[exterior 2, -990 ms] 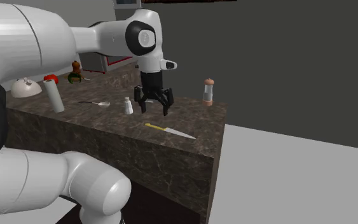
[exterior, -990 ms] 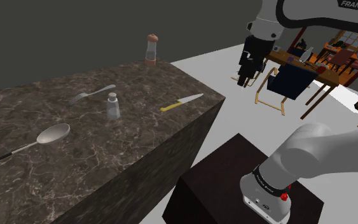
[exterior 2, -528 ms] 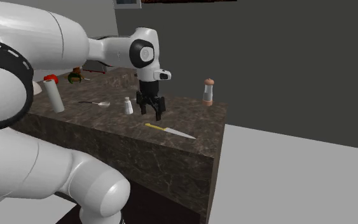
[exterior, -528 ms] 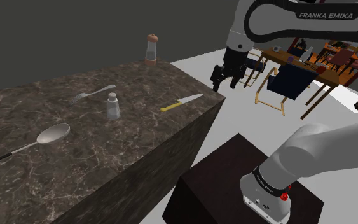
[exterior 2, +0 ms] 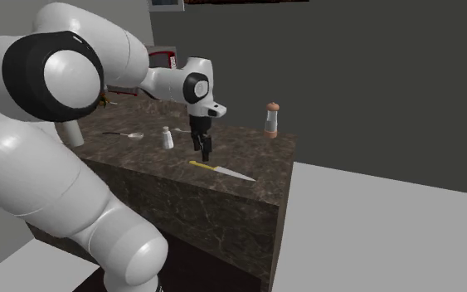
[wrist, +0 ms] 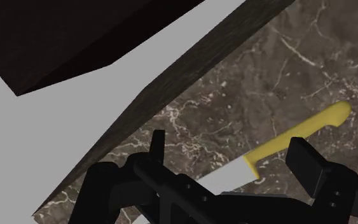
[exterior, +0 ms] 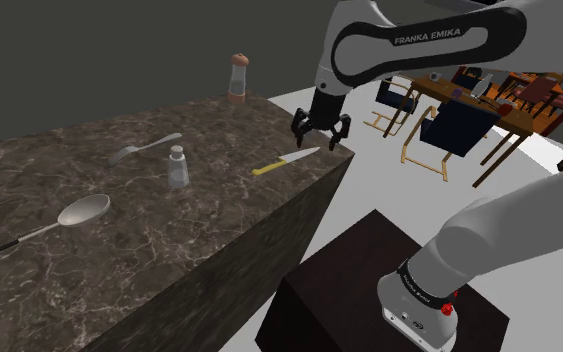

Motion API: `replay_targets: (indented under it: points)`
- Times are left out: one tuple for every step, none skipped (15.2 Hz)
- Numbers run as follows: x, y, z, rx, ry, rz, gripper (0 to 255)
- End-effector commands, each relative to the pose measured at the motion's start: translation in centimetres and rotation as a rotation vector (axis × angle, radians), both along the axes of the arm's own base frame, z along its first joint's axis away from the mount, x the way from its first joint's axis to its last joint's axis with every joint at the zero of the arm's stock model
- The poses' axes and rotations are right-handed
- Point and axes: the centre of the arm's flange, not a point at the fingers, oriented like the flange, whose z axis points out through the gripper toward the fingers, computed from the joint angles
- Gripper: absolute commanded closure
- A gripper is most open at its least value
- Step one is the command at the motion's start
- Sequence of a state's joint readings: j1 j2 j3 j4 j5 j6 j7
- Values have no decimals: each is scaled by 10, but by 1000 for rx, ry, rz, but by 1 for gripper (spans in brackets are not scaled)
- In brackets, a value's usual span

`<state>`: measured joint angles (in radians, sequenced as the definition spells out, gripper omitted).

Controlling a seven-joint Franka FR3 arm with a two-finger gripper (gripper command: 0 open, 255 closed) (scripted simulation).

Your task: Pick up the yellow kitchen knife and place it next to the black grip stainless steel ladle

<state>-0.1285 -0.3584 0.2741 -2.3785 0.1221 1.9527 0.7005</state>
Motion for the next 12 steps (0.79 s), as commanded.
replay_targets:
  points:
    - [21, 2, -17, 3, -5, -111, 0]
    - [31, 3, -25, 3, -6, -163, 0]
    - [42, 3, -33, 4, -8, -214, 0]
    - [52, 3, -40, 5, -10, -265, 0]
    - [62, 3, -48, 5, -12, -317, 0]
    - [72, 2, -56, 6, -13, -368, 0]
    - [82, 0, -63, 7, -15, -419, 0]
    - [86, -1, -66, 7, -16, -440, 0]
    - [86, 0, -72, 7, -16, -440, 0]
    - [86, 0, -77, 7, -16, -440, 0]
    - [85, 0, -82, 7, -16, -440, 0]
    - [85, 0, -88, 7, -16, -440, 0]
